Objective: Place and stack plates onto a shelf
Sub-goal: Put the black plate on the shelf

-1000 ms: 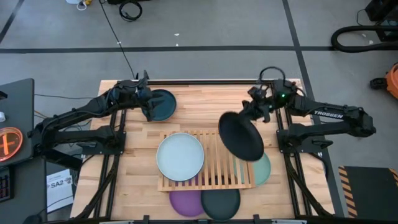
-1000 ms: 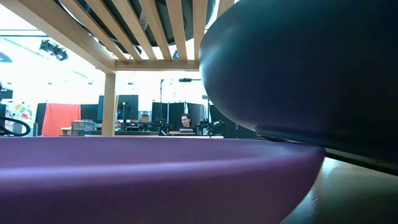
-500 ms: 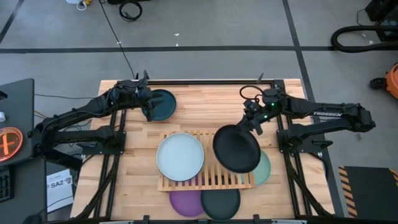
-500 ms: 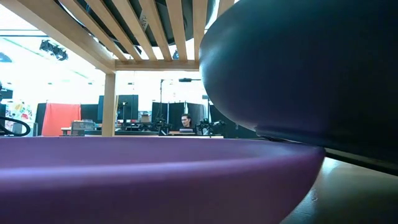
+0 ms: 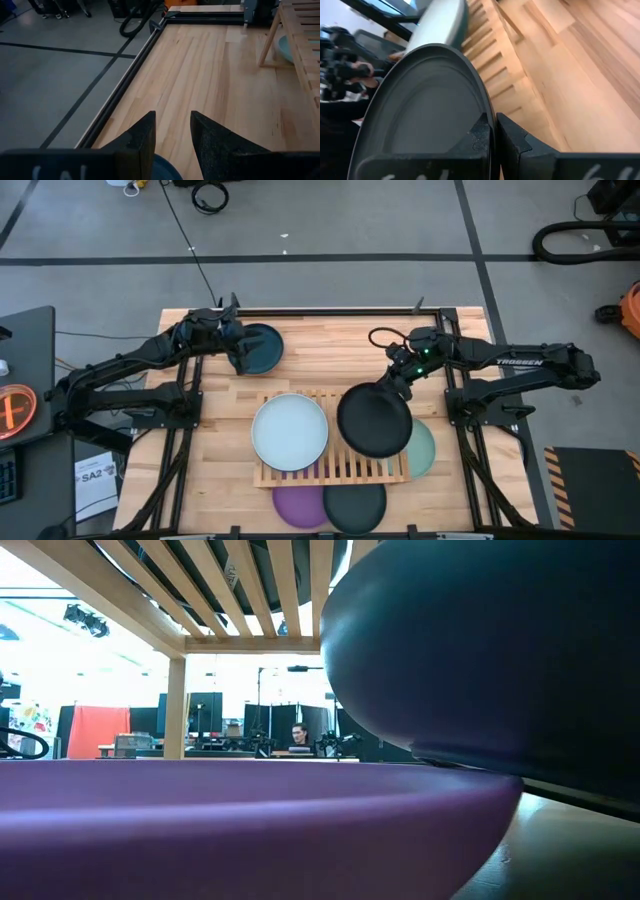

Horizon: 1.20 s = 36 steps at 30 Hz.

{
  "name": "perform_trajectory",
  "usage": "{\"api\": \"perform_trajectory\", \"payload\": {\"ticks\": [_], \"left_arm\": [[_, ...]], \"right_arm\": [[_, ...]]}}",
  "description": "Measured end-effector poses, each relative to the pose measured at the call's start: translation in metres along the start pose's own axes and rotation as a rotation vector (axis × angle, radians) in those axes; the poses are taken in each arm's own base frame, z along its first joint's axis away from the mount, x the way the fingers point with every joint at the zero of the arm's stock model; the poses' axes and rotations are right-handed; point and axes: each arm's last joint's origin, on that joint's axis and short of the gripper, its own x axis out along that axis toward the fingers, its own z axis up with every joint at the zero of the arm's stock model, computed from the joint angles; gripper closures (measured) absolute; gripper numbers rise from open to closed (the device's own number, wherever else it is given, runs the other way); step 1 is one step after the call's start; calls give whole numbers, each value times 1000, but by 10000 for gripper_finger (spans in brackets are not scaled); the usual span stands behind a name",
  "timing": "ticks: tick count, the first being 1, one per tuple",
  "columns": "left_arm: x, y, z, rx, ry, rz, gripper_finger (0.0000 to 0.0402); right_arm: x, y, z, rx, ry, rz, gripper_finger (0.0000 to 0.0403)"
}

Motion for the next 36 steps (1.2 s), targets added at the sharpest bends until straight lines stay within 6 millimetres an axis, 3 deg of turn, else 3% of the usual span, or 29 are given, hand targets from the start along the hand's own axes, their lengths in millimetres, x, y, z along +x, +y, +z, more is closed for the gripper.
{"api": "perform_trajectory", "payload": {"ticks": [20, 36], "left_arm": [[0, 0, 0, 0, 0, 0, 274], [0, 0, 0, 0, 0, 0, 274]], "right_arm": [[13, -9, -2, 7, 59, -30, 373], [13, -9, -2, 0, 58, -30, 280]]}}
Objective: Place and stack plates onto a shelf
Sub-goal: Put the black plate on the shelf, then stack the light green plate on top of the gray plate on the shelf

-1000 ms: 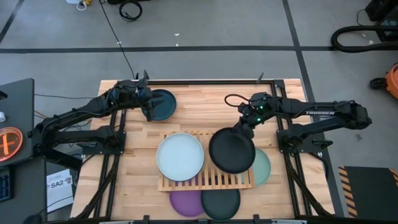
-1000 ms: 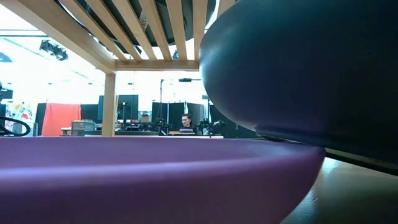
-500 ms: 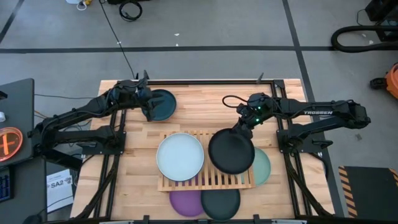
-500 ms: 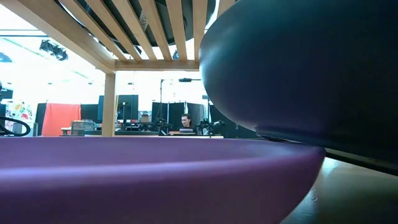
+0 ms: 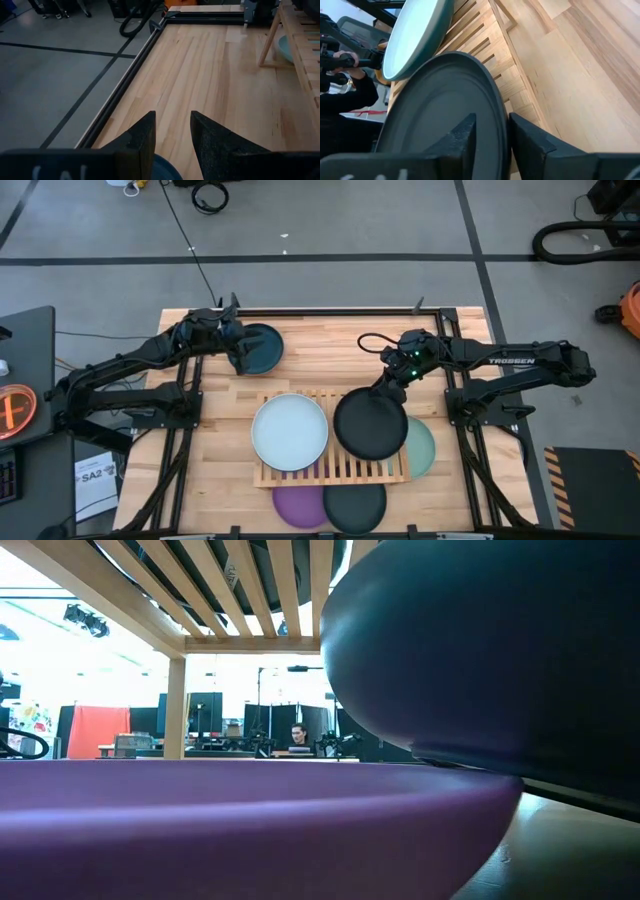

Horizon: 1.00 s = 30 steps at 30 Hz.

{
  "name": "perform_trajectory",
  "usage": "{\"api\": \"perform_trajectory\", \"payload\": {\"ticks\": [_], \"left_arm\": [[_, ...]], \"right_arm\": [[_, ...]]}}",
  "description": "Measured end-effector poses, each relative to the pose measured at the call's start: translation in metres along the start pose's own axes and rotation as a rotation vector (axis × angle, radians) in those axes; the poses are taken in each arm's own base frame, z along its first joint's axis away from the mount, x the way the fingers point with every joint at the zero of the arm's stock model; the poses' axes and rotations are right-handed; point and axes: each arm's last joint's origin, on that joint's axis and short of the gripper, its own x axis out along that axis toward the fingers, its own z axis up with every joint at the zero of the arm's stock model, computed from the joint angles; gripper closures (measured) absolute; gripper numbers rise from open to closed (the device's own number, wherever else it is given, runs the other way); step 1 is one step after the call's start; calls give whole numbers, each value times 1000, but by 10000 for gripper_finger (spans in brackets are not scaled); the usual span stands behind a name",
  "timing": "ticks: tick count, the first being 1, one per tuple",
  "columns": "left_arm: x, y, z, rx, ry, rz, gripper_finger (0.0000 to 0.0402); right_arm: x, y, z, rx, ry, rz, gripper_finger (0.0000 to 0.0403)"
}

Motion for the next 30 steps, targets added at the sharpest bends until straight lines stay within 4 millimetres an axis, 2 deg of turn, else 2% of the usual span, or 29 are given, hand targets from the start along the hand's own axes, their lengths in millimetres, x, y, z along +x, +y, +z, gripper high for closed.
{"api": "perform_trajectory", "payload": {"ticks": [18, 30], "left_arm": [[0, 0, 0, 0, 0, 0, 274], [0, 0, 0, 0, 0, 0, 274]], "right_arm": [[0, 0, 0, 0, -2, -3, 184], [-2, -2, 4, -42, -28, 9, 180]]}}
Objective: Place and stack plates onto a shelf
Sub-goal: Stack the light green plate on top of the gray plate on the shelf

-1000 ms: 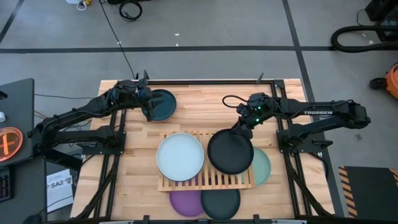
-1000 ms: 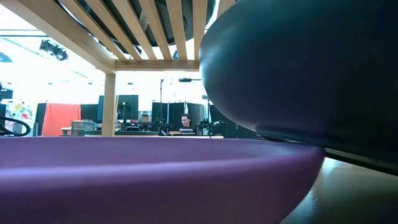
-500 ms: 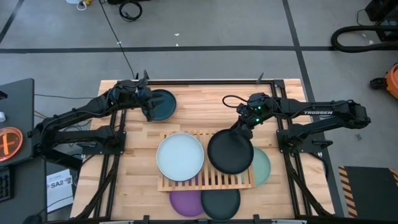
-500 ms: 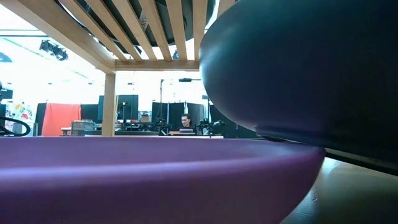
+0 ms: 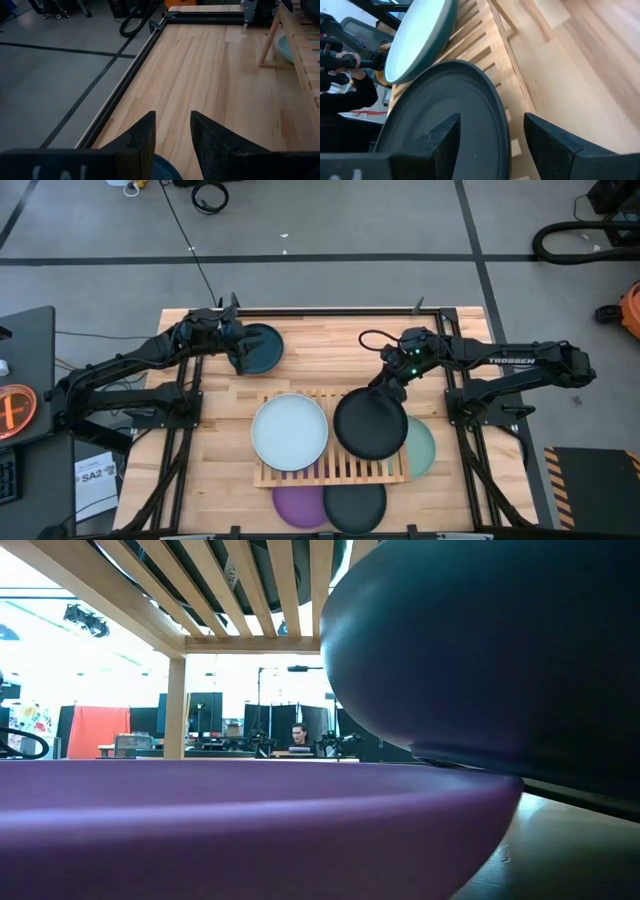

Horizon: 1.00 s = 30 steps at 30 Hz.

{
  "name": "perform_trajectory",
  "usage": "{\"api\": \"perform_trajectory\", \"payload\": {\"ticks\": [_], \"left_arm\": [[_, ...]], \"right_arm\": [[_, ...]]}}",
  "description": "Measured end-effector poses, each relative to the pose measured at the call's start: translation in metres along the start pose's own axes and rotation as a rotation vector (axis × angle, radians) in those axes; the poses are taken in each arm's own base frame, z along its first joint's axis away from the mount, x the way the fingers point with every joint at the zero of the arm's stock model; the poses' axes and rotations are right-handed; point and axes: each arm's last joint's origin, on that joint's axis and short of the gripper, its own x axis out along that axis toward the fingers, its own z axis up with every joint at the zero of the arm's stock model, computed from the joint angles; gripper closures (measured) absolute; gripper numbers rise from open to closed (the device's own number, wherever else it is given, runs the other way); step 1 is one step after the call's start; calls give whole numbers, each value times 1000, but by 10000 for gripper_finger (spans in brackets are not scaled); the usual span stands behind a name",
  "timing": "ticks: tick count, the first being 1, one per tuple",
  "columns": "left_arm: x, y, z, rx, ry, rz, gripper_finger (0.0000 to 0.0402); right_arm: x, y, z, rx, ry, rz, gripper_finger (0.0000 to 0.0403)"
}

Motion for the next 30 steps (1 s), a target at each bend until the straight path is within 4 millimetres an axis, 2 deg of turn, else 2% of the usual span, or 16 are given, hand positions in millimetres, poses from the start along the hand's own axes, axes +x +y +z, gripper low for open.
{"api": "perform_trajectory", "payload": {"ticks": [9, 18, 22, 30], "left_arm": [[0, 0, 0, 0, 0, 0, 274], [0, 0, 0, 0, 0, 0, 274], [0, 0, 0, 0, 0, 0, 274], [0, 0, 0, -18, 0, 0, 274]], "right_arm": [[-7, 0, 10, -96, -97, 18, 179], [-41, 13, 10, -184, -215, 45, 179], [-60, 20, 0, -181, -221, 31, 179], [-91, 18, -34, -100, -172, -168, 178]]}}
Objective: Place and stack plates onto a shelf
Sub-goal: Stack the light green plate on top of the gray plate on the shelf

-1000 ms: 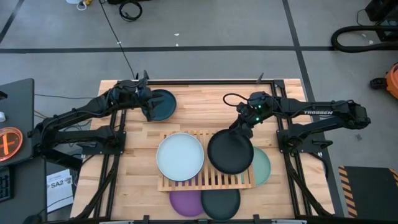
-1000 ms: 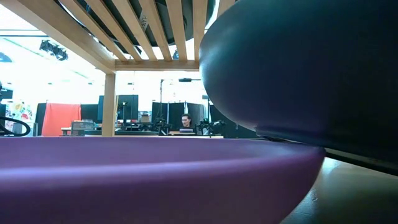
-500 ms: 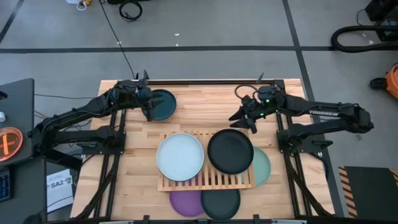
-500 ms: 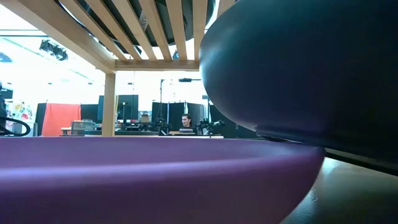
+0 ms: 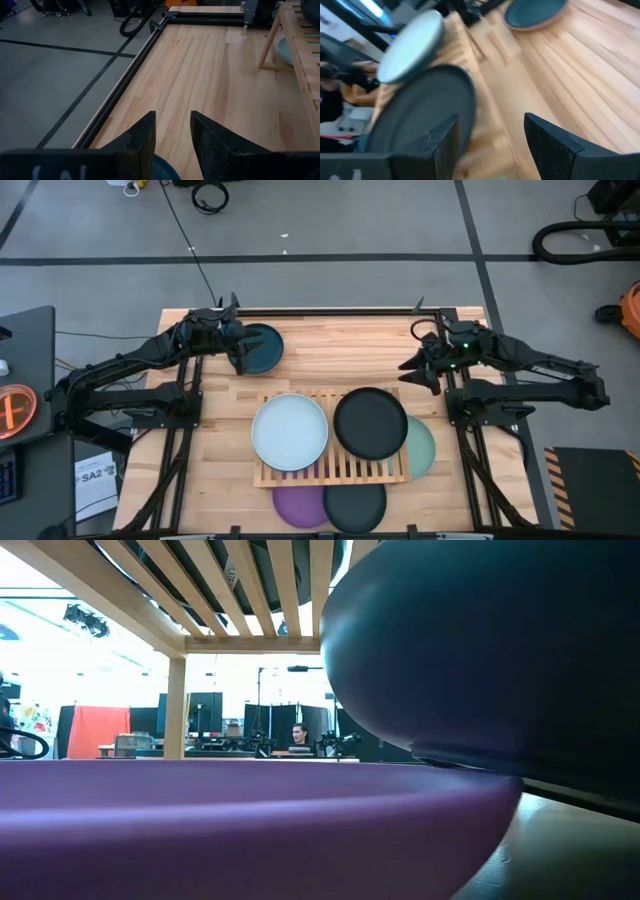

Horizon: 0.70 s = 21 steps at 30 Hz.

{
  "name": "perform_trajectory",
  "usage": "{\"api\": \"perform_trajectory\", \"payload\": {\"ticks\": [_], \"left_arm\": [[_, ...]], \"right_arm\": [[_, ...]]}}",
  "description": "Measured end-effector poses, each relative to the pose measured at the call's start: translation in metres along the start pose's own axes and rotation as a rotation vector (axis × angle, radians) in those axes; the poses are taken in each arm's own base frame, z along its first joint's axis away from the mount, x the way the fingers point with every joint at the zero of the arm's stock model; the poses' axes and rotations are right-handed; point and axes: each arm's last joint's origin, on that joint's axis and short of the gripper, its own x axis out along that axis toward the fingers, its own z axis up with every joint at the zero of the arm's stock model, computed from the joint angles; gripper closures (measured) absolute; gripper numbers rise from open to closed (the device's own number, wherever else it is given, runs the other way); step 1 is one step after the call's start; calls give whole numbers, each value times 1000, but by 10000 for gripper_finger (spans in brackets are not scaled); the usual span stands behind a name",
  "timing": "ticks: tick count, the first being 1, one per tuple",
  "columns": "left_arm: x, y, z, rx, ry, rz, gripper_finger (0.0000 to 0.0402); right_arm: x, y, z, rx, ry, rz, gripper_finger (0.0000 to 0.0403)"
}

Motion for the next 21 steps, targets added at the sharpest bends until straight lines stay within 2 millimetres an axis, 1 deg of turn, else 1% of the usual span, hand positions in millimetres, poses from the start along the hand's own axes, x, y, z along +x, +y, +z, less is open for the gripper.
{"api": "perform_trajectory", "payload": {"ticks": [6, 10, 14, 21], "left_arm": [[0, 0, 0, -7, 2, 0, 274], [0, 0, 0, -7, 2, 0, 274], [0, 0, 0, -7, 2, 0, 274], [0, 0, 0, -8, 6, -1, 274]], "right_arm": [[-19, -4, -20, 80, 60, -103, 178], [-25, -6, -31, 143, 123, -161, 178], [-24, -6, -34, 152, 152, -192, 178], [-7, -1, -34, 146, 249, -188, 178]]}}
